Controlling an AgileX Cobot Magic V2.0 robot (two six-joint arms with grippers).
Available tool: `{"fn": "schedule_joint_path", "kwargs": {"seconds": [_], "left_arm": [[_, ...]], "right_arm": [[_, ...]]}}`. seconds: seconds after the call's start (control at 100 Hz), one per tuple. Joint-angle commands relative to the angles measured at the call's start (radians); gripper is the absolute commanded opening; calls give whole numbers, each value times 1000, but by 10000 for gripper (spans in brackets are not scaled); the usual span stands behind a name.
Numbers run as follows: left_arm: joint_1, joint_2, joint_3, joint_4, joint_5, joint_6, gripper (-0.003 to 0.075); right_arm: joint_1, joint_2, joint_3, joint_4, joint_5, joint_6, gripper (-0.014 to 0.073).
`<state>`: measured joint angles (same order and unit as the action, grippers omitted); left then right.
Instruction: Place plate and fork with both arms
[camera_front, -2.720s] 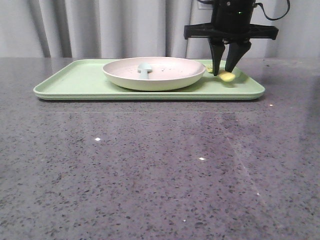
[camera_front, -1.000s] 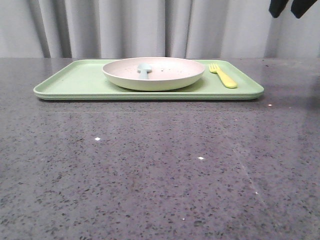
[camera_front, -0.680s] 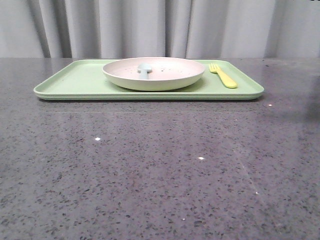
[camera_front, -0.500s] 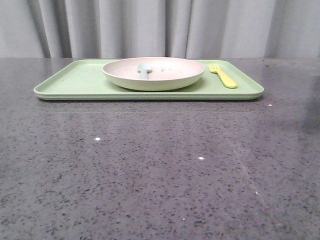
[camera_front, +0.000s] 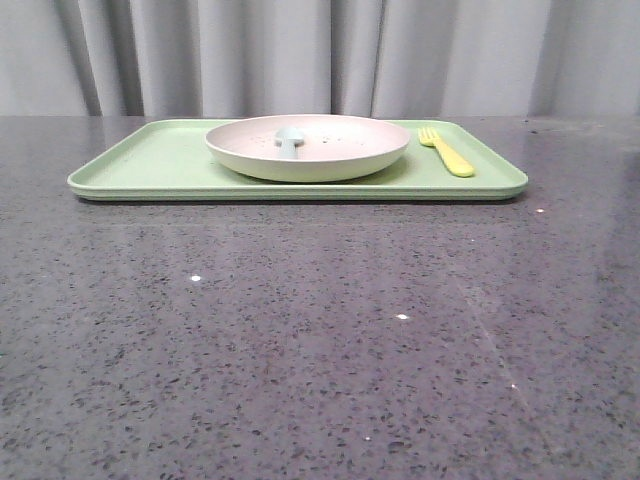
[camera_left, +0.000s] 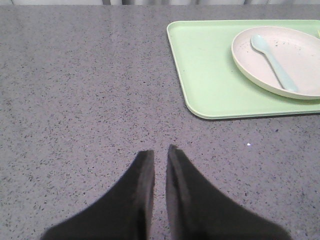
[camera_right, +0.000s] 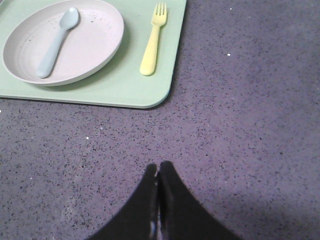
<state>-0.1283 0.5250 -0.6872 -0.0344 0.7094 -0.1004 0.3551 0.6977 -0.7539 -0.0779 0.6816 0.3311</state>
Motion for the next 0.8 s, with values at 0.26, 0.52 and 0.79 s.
{"fn": "schedule_joint_path", "kwargs": {"seconds": [0.26, 0.52, 0.79], "left_arm": [[4, -86, 60, -1, -125, -10, -20], [4, -191, 116, -1, -134, -10, -20], [4, -256, 139, -1, -130, -10, -20]], "right_arm": [[-2, -237, 110, -89, -85, -2, -67], [-2, -389, 184, -97, -85, -2, -67], [-2, -447, 215, -103, -82, -3, -67]]}}
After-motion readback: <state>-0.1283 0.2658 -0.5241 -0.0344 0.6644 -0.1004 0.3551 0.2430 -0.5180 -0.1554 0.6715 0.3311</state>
